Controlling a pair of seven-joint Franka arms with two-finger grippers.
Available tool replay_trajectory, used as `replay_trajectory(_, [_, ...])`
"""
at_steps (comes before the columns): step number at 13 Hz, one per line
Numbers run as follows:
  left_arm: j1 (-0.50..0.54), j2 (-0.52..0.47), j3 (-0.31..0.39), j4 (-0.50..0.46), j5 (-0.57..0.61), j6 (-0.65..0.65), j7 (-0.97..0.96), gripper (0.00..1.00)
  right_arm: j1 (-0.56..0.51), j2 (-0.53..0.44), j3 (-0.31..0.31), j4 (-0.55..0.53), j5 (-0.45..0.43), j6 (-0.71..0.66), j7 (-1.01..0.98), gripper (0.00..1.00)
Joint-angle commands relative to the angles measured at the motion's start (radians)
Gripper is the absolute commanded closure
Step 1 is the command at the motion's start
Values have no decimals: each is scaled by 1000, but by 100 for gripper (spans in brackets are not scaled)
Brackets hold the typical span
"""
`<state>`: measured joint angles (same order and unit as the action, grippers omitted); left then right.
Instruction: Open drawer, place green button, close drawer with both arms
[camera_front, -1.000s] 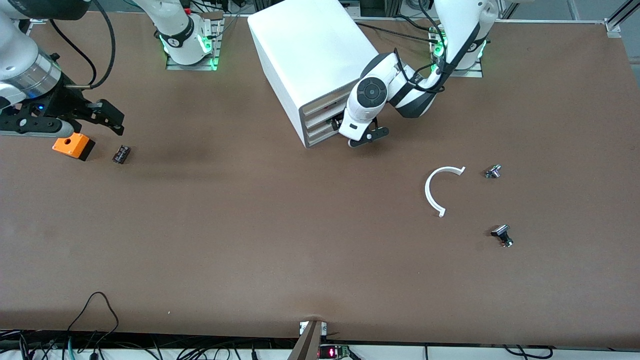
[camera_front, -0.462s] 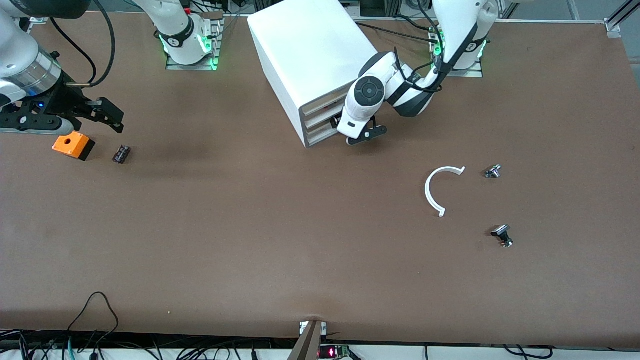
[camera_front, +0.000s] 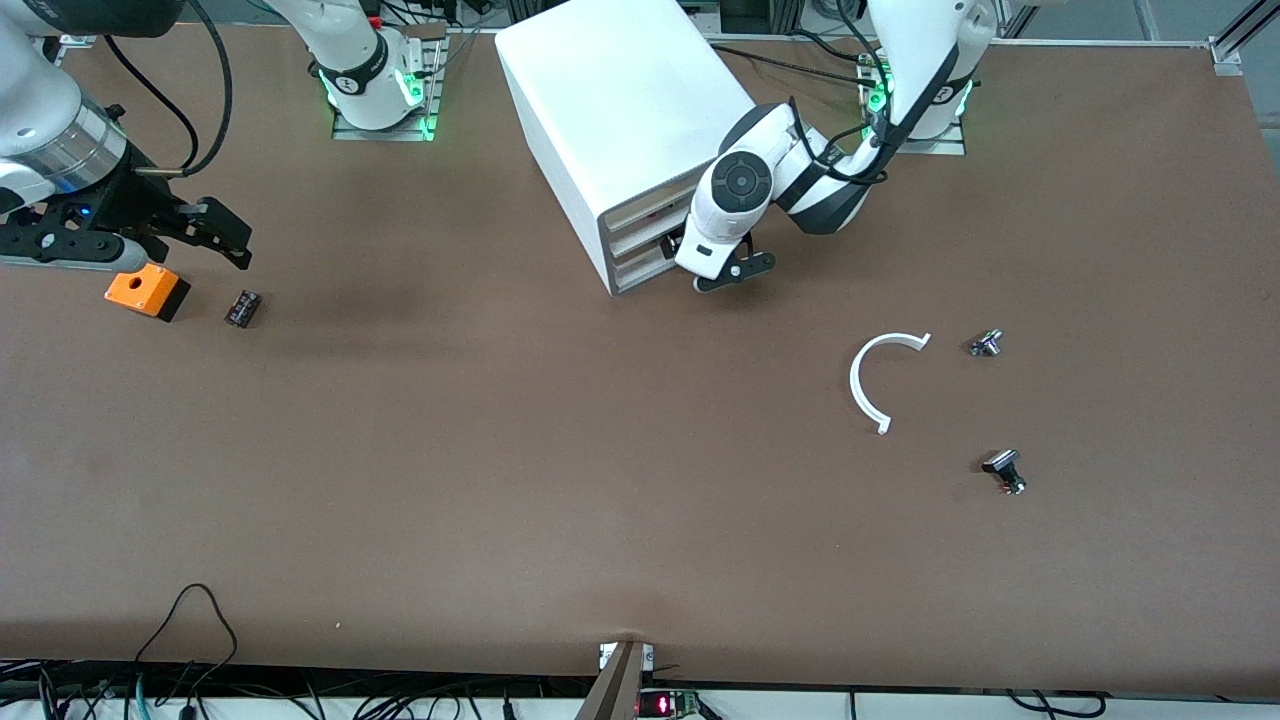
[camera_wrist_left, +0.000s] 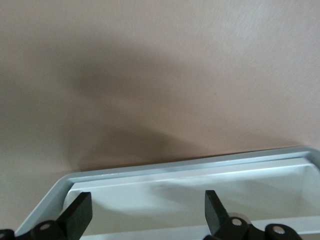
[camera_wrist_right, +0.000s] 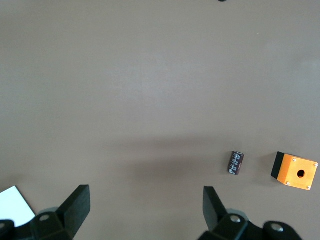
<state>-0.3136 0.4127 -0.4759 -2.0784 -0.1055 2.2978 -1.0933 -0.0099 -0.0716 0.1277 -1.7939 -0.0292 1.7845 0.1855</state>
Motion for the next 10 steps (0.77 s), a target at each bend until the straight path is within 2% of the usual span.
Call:
replay_trajectory(1, [100,-84,-3,24,-8,-94,115,1,25,-19,-17,-19,9,13,12,0])
replay_trajectory(5, [286,-92,-1,266,-2,-494,379,1,21,-11,-17,-15,8,15,8,0])
replay_trajectory(6, [325,-91,-3,317,42,-573,438,1,21,7,-17,-1,5,22,5,0])
replay_trajectory(8, [391,-94,-3,383,134,-682,580,1,22,26,-19,19,3,24,0,0])
replay_trajectory(10, [438,-94,-1,492,165,-786,694,1,22,24,-19,18,3,23,0,0])
